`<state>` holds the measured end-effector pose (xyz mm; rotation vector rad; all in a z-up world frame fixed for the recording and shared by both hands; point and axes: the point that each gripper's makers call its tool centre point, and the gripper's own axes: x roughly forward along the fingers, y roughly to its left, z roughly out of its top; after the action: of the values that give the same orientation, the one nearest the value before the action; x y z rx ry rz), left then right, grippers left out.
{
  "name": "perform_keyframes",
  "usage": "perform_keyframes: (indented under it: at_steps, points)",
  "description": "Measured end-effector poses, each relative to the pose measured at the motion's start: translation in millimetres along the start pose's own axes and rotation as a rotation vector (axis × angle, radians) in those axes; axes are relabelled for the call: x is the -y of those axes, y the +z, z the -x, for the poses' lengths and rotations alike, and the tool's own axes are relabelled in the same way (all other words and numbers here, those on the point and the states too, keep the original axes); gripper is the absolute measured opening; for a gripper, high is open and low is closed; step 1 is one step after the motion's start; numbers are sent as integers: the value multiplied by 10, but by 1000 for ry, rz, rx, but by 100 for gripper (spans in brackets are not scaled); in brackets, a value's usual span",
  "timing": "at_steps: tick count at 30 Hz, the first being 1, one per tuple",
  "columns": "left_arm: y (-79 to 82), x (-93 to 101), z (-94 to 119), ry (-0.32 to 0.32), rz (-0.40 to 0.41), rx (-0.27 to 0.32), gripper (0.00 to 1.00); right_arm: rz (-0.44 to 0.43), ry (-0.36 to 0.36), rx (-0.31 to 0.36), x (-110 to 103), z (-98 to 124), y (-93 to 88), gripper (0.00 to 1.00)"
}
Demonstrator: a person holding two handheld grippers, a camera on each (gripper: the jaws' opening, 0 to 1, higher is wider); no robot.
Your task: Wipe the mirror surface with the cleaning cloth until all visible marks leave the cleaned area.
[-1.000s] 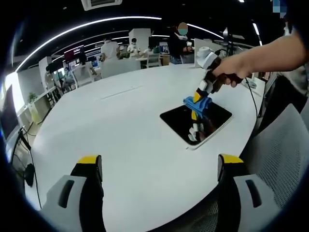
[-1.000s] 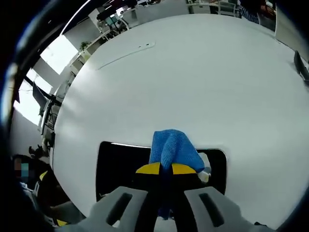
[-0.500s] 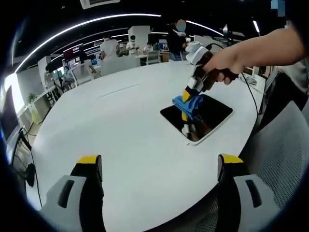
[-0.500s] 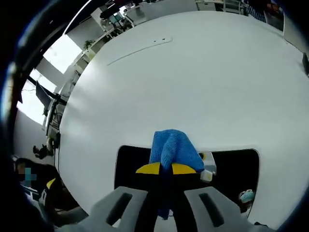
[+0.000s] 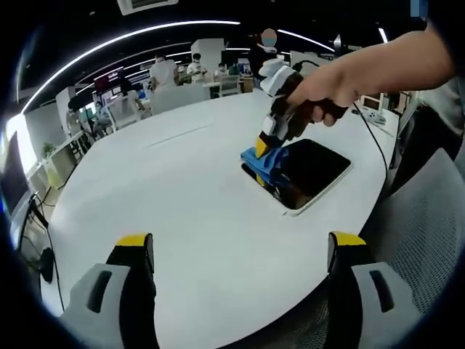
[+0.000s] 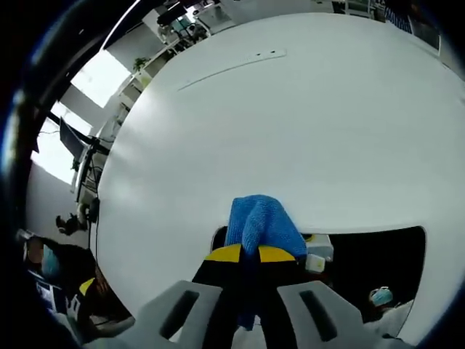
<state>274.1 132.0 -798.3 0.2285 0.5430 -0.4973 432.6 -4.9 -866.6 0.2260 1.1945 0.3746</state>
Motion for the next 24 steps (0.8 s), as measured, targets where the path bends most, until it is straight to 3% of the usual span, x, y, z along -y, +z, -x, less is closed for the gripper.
perform_keyframes:
  at_steps: [11,18,24]
  points:
    - [-36,-17,-20,-3,-2,-3,98,11,19,-8,-199,-109,30,0]
    - [-46,-19,-19,-5,-7,-3,98,-12,30,7,-168,-108,32,0]
    - [-73,-35,-25,1,-22,-3,98,7,-1,21,-176,-122,38,0]
